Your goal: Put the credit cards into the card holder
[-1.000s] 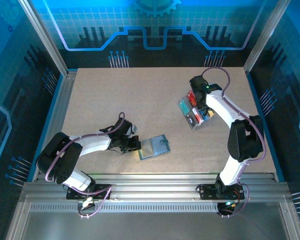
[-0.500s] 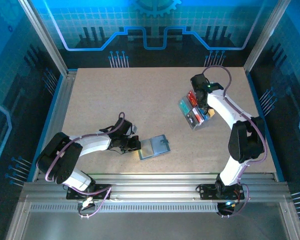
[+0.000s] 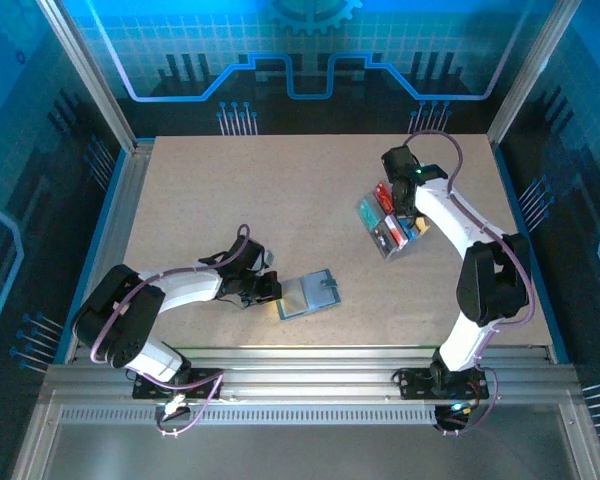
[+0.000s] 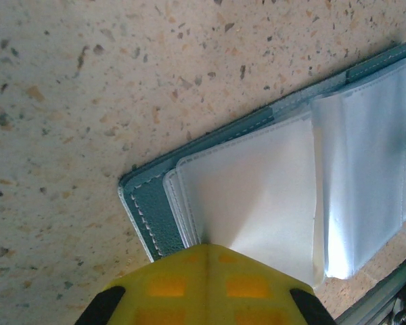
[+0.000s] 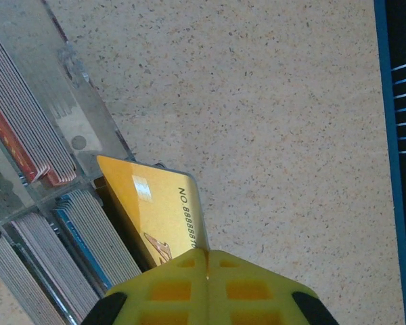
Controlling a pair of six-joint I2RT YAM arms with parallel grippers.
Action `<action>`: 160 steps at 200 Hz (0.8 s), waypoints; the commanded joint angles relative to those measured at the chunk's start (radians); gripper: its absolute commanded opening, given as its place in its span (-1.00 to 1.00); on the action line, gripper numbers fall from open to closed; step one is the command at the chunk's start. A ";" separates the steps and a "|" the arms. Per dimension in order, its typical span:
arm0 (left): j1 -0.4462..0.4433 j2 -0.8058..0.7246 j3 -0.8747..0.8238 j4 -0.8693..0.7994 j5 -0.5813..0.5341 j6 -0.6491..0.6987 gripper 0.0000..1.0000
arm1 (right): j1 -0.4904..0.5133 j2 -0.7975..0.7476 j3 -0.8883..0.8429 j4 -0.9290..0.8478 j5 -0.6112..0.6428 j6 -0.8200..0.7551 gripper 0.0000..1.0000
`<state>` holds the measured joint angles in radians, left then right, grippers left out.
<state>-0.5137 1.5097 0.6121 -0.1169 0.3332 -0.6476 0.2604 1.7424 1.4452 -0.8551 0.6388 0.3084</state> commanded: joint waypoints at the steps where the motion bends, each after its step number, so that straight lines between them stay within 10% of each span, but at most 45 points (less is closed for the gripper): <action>1: -0.003 0.003 -0.018 -0.061 -0.048 0.007 -0.98 | -0.020 -0.036 0.023 0.008 -0.046 -0.012 -0.96; 160: -0.003 -0.002 -0.025 -0.061 -0.051 0.002 -0.98 | 0.032 -0.058 0.078 -0.047 -0.068 -0.056 -1.00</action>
<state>-0.5137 1.5097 0.6121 -0.1177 0.3298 -0.6479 0.2768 1.7168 1.4940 -0.8780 0.5415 0.2668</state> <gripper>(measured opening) 0.053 0.052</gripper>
